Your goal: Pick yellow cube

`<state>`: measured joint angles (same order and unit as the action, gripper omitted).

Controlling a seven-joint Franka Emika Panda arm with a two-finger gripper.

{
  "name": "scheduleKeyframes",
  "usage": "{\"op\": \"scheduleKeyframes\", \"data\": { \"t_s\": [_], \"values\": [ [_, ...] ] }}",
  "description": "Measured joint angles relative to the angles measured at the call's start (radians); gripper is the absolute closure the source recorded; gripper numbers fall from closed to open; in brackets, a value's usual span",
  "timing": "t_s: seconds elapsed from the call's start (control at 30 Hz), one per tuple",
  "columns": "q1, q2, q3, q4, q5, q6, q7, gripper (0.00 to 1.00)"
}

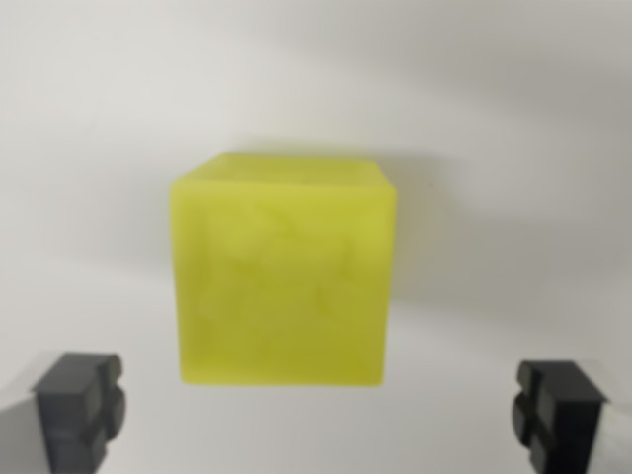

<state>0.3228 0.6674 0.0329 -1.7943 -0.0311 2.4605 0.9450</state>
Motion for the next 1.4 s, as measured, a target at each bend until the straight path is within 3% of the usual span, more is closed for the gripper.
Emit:
{"op": "scheduleKeyframes", "data": {
  "t_s": [0.23,0.83,1.27,1.3,1.4],
  "values": [
    [0.015,0.041,0.0,0.028,-0.002,0.012,0.004,0.0],
    [0.015,0.136,-0.001,0.063,-0.008,0.072,0.003,0.0],
    [0.014,0.144,-0.001,0.067,-0.009,0.076,0.002,0.0],
    [0.014,0.143,-0.001,0.067,-0.009,0.076,0.002,1.0],
    [0.014,0.141,-0.001,0.066,-0.009,0.075,0.002,1.0]
  ]
}}
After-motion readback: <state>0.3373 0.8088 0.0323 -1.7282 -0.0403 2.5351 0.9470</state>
